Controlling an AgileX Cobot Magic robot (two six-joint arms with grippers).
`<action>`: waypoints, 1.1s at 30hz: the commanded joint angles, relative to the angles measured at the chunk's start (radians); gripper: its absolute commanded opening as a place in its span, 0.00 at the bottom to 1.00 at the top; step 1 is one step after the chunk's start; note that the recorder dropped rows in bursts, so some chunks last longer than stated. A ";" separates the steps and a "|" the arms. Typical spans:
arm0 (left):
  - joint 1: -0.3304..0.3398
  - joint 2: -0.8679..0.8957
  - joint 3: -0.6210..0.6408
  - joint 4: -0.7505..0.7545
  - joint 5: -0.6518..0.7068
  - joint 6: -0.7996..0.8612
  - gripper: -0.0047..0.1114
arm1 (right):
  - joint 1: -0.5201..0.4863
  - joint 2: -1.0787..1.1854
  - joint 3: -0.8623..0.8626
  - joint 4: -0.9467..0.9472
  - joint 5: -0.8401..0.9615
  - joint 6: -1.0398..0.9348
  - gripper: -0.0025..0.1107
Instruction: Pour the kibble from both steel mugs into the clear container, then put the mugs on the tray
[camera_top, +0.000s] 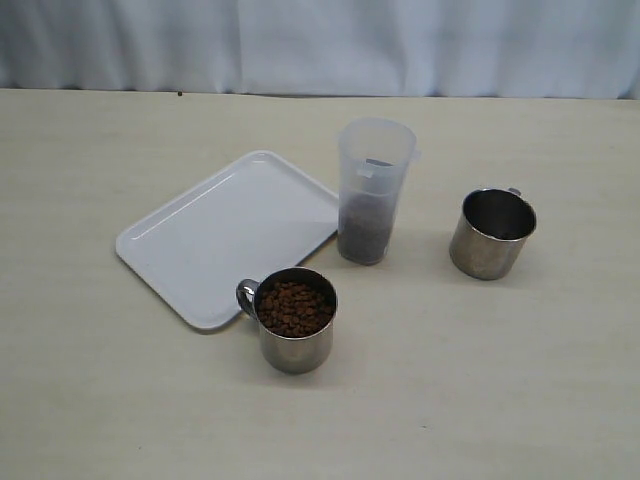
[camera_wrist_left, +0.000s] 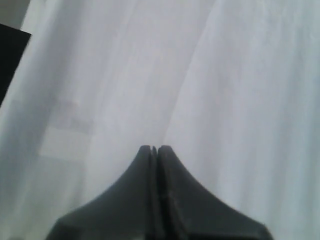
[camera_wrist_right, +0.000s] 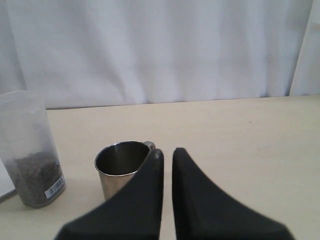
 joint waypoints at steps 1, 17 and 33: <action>0.000 0.102 -0.007 0.532 -0.115 -0.331 0.04 | 0.003 -0.003 0.004 0.002 0.003 -0.006 0.07; 0.000 0.933 -0.007 0.799 -0.418 -0.332 0.04 | 0.003 -0.003 0.004 0.002 0.003 -0.006 0.07; 0.000 1.209 -0.007 0.867 -0.636 -0.093 0.04 | 0.003 -0.003 0.004 0.002 0.003 -0.006 0.07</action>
